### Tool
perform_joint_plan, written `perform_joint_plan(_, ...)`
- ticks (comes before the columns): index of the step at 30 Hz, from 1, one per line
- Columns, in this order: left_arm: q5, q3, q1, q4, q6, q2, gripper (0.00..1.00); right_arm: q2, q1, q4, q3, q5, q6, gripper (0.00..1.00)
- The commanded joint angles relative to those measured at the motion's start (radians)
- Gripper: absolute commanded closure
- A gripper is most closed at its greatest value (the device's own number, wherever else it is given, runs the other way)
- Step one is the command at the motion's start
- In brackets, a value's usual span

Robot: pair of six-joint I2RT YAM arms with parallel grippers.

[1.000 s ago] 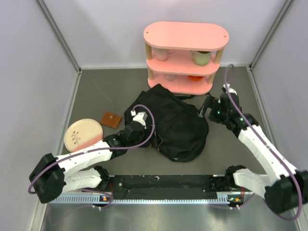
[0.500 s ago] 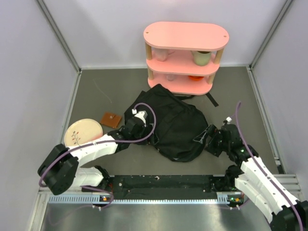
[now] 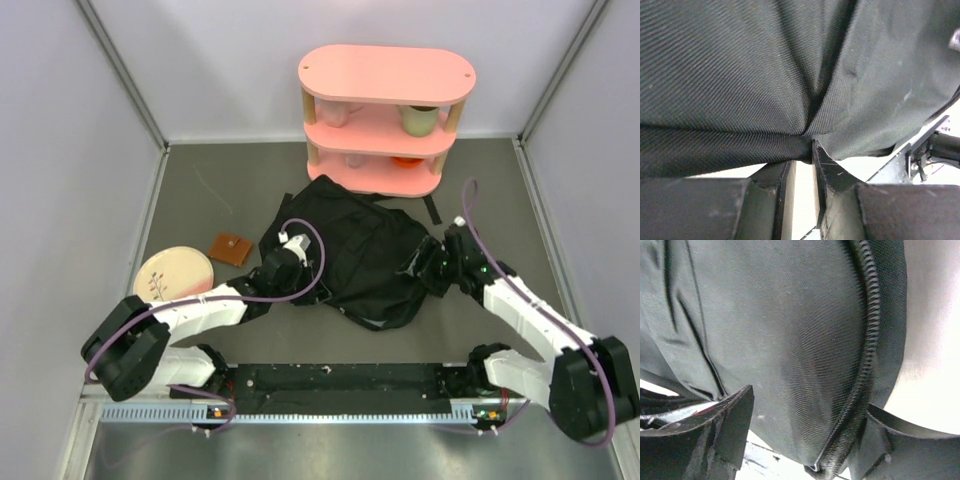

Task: Pack the student bag
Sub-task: Zip the student bag at the center of the board.

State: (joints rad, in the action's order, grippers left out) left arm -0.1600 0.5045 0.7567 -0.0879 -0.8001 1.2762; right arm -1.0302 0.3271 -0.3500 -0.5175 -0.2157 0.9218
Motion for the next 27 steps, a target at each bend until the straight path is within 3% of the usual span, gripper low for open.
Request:
perform_joint_plan(1, -0.044, 0.009, 0.044, -0.095, -0.050, -0.008, 0.79, -0.074, -0.016, 0.007, -0.189, -0.002, -0.118, 0.29)
perform_joint_plan(2, -0.038, 0.008, 0.044, -0.093, -0.054, -0.008, 0.79, -0.052, -0.017, -0.013, -0.205, 0.009, -0.136, 0.18)
perform_joint_plan(5, -0.016, -0.007, 0.044, -0.108, -0.085, -0.014, 0.79, 0.037, -0.016, -0.096, -0.176, 0.091, -0.162, 0.09)
perform_joint_plan(10, -0.016, -0.008, 0.046, -0.115, -0.096, -0.021, 0.79, 0.332, -0.016, -0.273, -0.121, 0.213, -0.195, 0.06)
perform_joint_plan(14, -0.024, 0.000, 0.046, -0.105, -0.088, -0.024, 0.79, 0.547, -0.014, -0.247, -0.087, 0.044, -0.242, 0.11)
perform_joint_plan(16, -0.023, 0.000, 0.046, -0.104, -0.088, -0.024, 0.79, 0.622, -0.016, -0.190, -0.058, -0.149, -0.230, 0.17)
perform_joint_plan(19, -0.021, -0.001, 0.046, -0.101, -0.087, -0.029, 0.79, 0.602, -0.004, -0.161, -0.041, -0.324, -0.218, 0.23)
perform_joint_plan(22, -0.013, -0.006, 0.046, -0.092, -0.086, -0.040, 0.79, 0.582, 0.048, -0.159, -0.007, -0.326, -0.209, 0.27)
perform_joint_plan(27, -0.007, -0.006, 0.046, -0.075, -0.085, -0.051, 0.79, 0.500, 0.284, -0.077, 0.053, -0.217, -0.155, 0.33)
